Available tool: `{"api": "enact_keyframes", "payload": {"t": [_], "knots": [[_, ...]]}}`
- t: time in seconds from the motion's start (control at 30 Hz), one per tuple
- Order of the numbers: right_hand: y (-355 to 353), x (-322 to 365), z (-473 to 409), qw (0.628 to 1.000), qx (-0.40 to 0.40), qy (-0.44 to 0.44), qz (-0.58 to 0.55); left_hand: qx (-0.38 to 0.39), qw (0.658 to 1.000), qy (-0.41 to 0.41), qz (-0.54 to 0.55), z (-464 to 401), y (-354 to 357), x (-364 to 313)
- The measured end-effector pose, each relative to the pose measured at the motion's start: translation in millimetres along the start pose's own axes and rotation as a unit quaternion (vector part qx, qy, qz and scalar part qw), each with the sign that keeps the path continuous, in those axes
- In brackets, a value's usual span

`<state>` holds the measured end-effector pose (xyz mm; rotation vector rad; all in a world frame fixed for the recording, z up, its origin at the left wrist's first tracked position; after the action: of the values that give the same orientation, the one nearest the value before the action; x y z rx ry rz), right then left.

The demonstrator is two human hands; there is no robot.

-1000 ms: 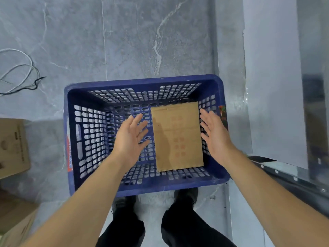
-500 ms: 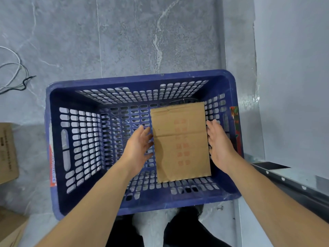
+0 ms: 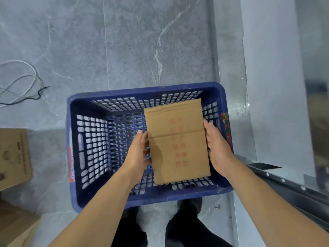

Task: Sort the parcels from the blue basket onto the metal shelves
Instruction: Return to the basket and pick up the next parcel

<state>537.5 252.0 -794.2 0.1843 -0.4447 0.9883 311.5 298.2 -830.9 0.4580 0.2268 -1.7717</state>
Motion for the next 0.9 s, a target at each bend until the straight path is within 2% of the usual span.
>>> {"api": "enact_keyframes", "payload": {"t": [0.2, 0.43, 0.53, 0.63, 0.73, 0.9], "knots": [[29.0, 63.2, 109.9, 0.998, 0.033, -0.055, -0.008, -0.014, 0.999, 0.047, 0.003, 92.7, -26.9, -66.0], [50.1, 141.2, 267.9, 0.986, 0.081, -0.146, -0.022, -0.036, 0.994, 0.095, 0.03, 256.8, -57.7, -156.9], [62.9, 172.5, 324.8, 0.976, 0.095, -0.198, 0.012, -0.055, 0.991, 0.116, 0.04, 335.5, -66.7, -188.0], [61.4, 205.5, 380.6, 0.967, 0.072, -0.237, 0.052, -0.043, 0.984, 0.168, 0.036, 408.0, -66.3, -217.7], [68.1, 220.9, 456.1, 0.954, 0.142, -0.249, 0.086, -0.042, 0.977, 0.207, 0.013, 474.9, -67.0, -244.8], [67.4, 248.3, 553.7, 0.948, 0.17, -0.27, -0.022, -0.048, 0.961, 0.269, -0.048, 575.6, -72.0, -282.5]]}}
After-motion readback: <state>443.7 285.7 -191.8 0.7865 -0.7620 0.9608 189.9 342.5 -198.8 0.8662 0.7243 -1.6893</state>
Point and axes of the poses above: each hand's wrist, its own z-axis away from the middle knuckle, its own y-axis out of the palm, x = y × z, the point moved 9 cm from there along -z, towards the middle knuckle, and after that the axes turned 9 degrees about -z, right-handed, at the moved point
